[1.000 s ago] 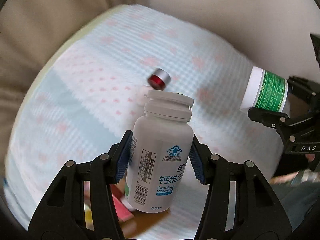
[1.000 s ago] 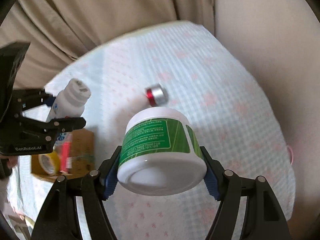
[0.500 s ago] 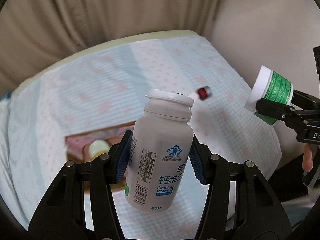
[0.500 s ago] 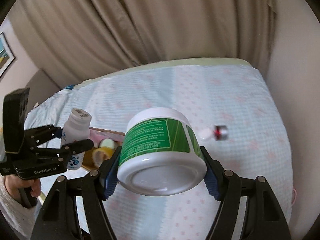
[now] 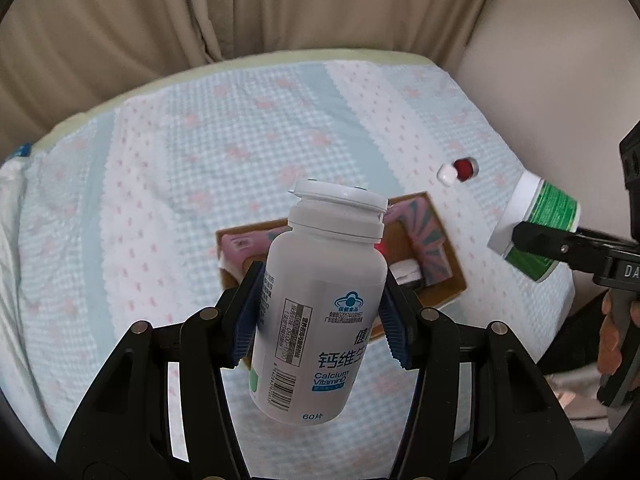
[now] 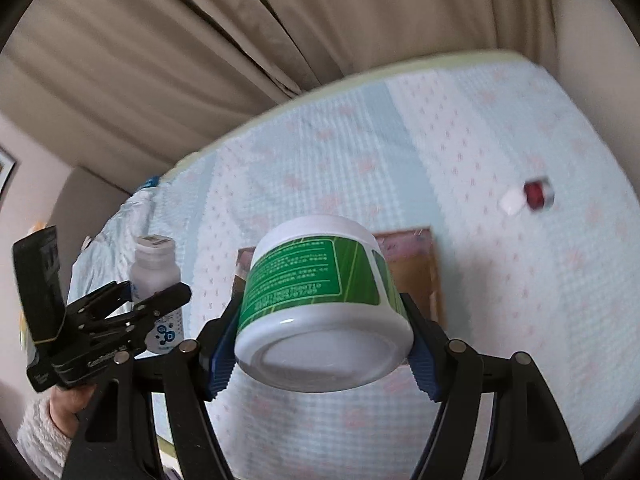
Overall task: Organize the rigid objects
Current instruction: 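Carry the pill bottle and green-labelled jar over the cardboard box with both tools, then lower the bottle and jar into the box and open both tools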
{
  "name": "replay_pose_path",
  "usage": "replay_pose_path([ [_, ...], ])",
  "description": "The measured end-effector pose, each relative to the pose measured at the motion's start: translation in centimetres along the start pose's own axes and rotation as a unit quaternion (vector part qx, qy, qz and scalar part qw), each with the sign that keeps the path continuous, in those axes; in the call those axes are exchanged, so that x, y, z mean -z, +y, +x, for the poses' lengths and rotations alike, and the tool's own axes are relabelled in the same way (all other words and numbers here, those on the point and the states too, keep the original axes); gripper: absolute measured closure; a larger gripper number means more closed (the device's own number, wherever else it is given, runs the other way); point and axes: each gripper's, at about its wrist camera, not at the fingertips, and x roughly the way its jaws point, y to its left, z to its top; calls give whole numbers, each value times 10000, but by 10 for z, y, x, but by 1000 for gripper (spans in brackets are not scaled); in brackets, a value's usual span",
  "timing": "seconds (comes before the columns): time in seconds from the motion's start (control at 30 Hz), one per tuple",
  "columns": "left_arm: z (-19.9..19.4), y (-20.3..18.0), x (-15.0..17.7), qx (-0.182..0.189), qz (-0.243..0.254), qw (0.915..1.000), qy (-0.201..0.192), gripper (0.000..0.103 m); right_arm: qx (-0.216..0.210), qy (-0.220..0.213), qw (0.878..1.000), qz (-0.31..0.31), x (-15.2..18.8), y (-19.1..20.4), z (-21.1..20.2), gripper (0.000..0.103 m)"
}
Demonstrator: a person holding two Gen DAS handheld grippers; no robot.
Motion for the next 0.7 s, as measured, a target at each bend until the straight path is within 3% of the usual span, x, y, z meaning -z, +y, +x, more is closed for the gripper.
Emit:
replay_pose_path([
  [0.27, 51, 42, 16, 172, 30, 9990, 401, 53, 313, 431, 9966, 621, 20, 13, 58, 35],
  [0.43, 85, 62, 23, 336, -309, 9967, 670, 53, 468, 717, 9936, 732, 21, 13, 88, 35],
  [0.7, 123, 76, 21, 227, -478, 9934, 1022, 53, 603, 1126, 9892, 715, 9, 4, 137, 35],
])
